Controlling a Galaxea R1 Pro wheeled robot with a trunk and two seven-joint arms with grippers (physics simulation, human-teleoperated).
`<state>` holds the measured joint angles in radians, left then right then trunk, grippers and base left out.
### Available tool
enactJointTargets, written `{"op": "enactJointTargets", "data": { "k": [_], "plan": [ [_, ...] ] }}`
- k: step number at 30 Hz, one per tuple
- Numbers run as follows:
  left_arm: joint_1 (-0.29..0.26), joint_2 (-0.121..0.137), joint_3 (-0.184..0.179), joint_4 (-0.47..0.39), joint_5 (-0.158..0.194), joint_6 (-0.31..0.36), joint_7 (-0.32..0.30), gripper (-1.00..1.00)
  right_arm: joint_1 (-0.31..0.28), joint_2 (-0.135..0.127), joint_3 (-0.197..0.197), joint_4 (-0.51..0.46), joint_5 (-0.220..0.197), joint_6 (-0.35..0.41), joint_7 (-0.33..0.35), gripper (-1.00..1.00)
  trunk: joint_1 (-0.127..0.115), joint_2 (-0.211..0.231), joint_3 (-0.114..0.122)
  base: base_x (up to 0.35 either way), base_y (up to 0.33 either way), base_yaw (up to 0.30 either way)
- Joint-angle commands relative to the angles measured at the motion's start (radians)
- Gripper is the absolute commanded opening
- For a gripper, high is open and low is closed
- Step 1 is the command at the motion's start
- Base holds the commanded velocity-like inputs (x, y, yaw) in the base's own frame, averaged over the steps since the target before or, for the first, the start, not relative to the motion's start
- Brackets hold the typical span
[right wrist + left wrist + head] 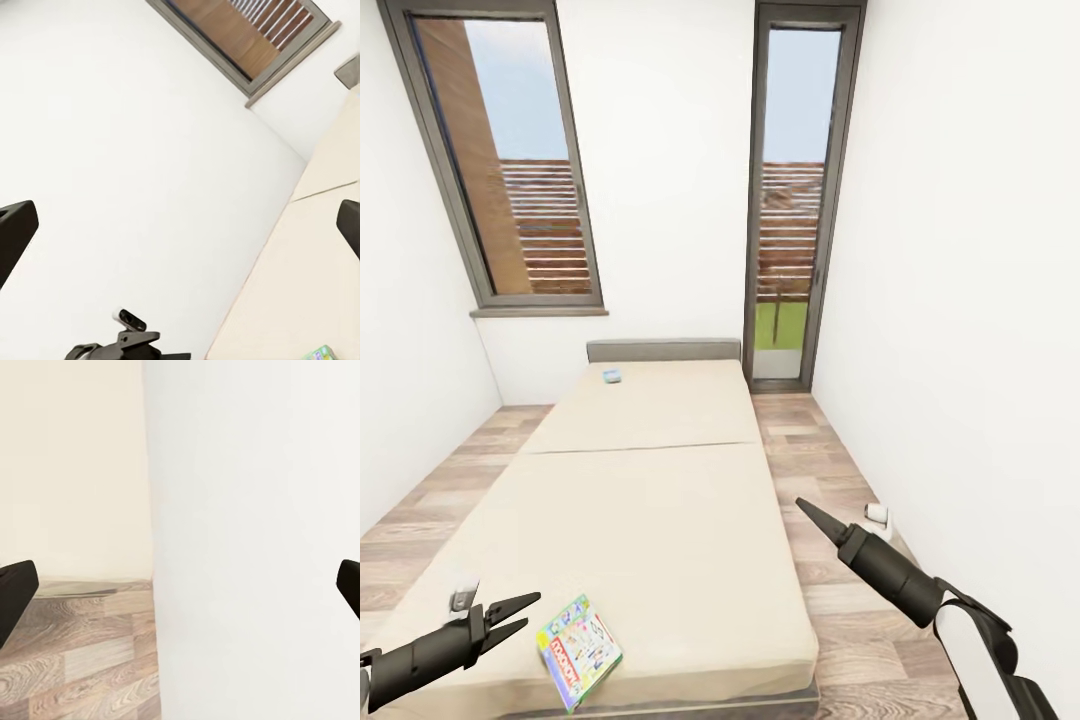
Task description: Put all the toys in the child's room - the three board games (two on the bed and one on the table), the two jigsaw puzzles on the table, and the tennis ball on the table - inside the toy box on the table in the child's room.
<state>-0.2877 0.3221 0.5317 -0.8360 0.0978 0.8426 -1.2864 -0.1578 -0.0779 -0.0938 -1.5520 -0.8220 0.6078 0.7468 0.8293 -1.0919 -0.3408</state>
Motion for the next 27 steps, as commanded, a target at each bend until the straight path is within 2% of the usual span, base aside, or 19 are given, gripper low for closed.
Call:
{"op": "enactJointTargets", "data": {
  "k": [1,8,11,18,27],
  "plan": [
    [-0.001,0.000,0.001,0.000,0.002,0.009,-0.002,1.00,-0.001,0.000,-0.001,0.002,-0.006,0.007,0.000,1.00,0.004,-0.008,-0.004,0.000,0.000,0.000],
    [-0.001,0.002,0.001,0.001,0.002,0.009,-0.002,1.00,-0.004,0.001,-0.001,0.023,-0.006,0.005,0.000,1.00,0.031,-0.057,-0.026,0.000,0.000,0.000],
    [-0.001,0.010,0.002,0.000,0.003,0.009,-0.002,1.00,-0.004,0.002,-0.001,0.026,-0.007,0.005,0.000,1.00,0.042,-0.078,-0.036,0.000,0.000,0.000],
    [-0.001,0.050,0.004,0.001,0.008,0.013,-0.003,1.00,-0.005,0.003,-0.001,0.030,-0.022,0.004,0.000,1.00,0.069,-0.127,-0.058,0.000,0.000,0.000],
    [-0.001,0.061,0.006,0.007,0.011,0.018,-0.012,1.00,-0.005,0.003,-0.001,0.039,-0.026,0.002,0.000,1.00,0.104,-0.190,-0.086,0.000,0.000,0.000]
  ]
}}
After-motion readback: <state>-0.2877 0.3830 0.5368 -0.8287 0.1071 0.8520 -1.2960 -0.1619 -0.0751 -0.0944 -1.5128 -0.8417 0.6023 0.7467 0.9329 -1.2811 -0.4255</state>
